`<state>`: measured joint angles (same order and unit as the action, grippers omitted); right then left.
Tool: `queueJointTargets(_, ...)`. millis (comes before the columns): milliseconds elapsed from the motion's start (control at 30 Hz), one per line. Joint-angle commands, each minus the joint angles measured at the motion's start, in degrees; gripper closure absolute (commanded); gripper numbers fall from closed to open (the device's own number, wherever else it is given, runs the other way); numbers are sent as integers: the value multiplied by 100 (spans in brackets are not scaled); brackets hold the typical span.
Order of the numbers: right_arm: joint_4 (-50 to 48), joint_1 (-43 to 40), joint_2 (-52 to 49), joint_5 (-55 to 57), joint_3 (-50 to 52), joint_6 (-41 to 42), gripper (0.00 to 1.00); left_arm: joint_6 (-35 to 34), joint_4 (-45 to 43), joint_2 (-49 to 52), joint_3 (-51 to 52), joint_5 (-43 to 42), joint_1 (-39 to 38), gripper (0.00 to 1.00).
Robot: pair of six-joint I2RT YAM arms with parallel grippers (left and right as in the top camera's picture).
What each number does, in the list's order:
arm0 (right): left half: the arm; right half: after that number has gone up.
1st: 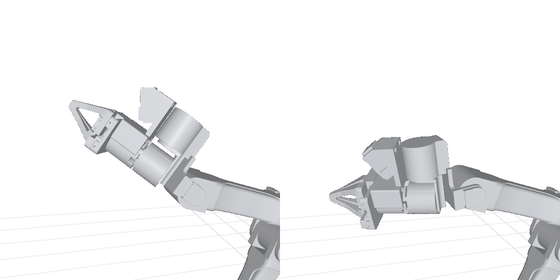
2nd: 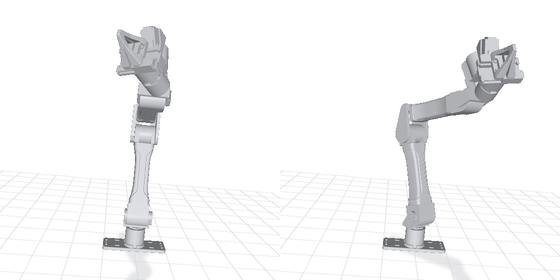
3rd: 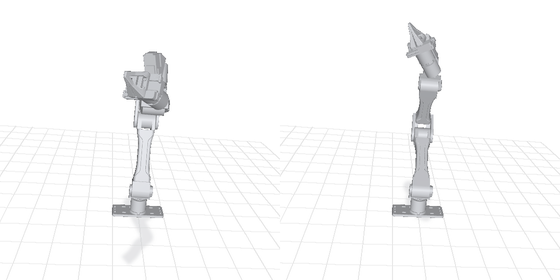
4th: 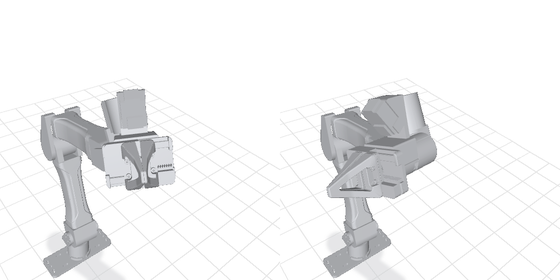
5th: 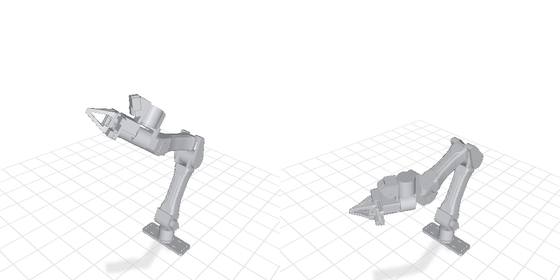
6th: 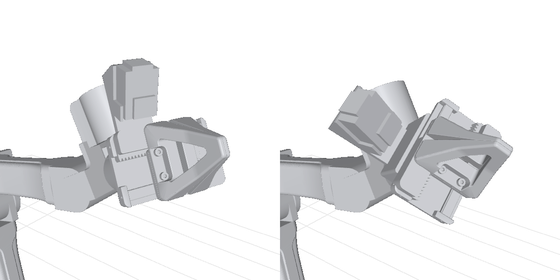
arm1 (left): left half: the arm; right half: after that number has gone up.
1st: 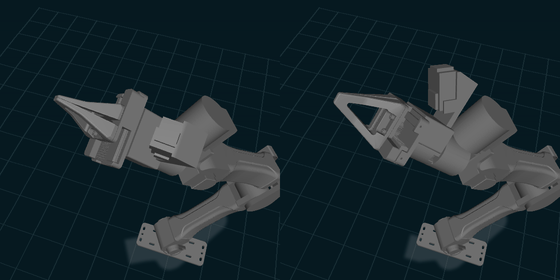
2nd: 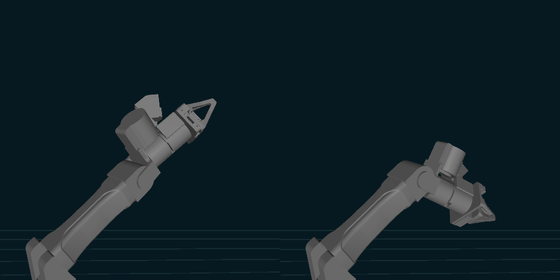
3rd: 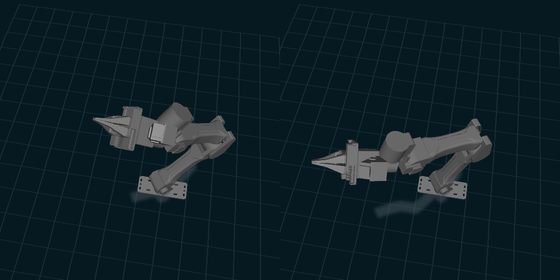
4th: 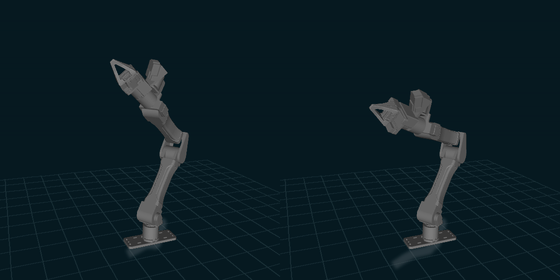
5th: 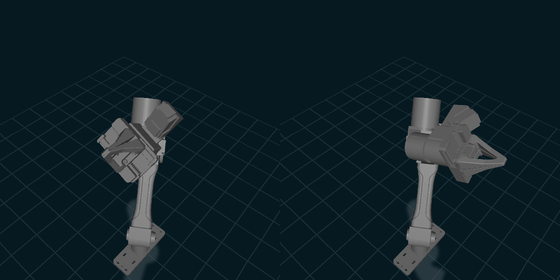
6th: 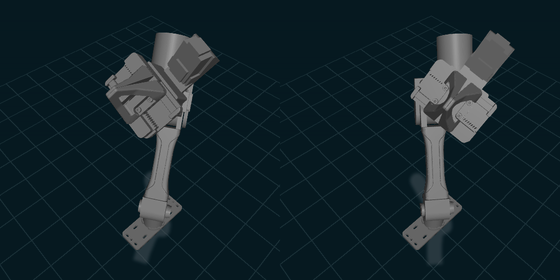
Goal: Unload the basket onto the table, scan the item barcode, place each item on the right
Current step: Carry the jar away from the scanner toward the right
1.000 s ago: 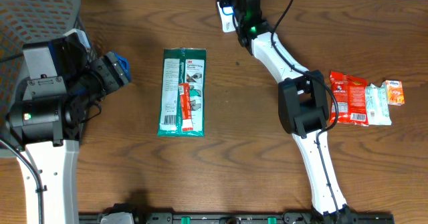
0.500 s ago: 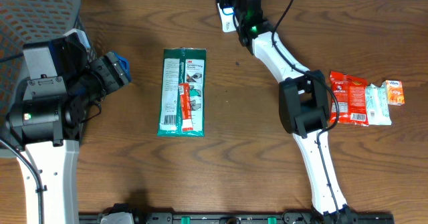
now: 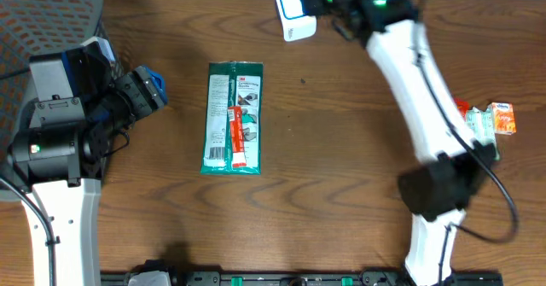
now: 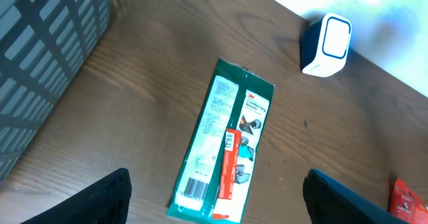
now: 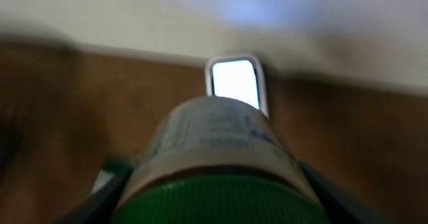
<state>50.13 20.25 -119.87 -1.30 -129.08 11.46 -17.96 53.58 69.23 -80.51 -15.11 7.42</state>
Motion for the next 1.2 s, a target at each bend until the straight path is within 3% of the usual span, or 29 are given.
queueJointTargets(0,942,-188,262,105,-52,-181,99,35,-2,0,-24,-22,26,18)
queueJointTargets(133,2124,-341,212,122,46,-719,99,35,-2,0,-24,-22,28,18)
queueJointTargets(300,2463,-570,203,122,846,-741,99,35,-2,0,-24,-22,28,18)
queueJointTargets(633,1652,-1012,201,127,2988,-728,99,35,0,0,-24,-22,28,17)
queueJointTargets(1167,859,-1904,201,1209,4688,-723,96,35,-2,0,-24,-22,28,18)
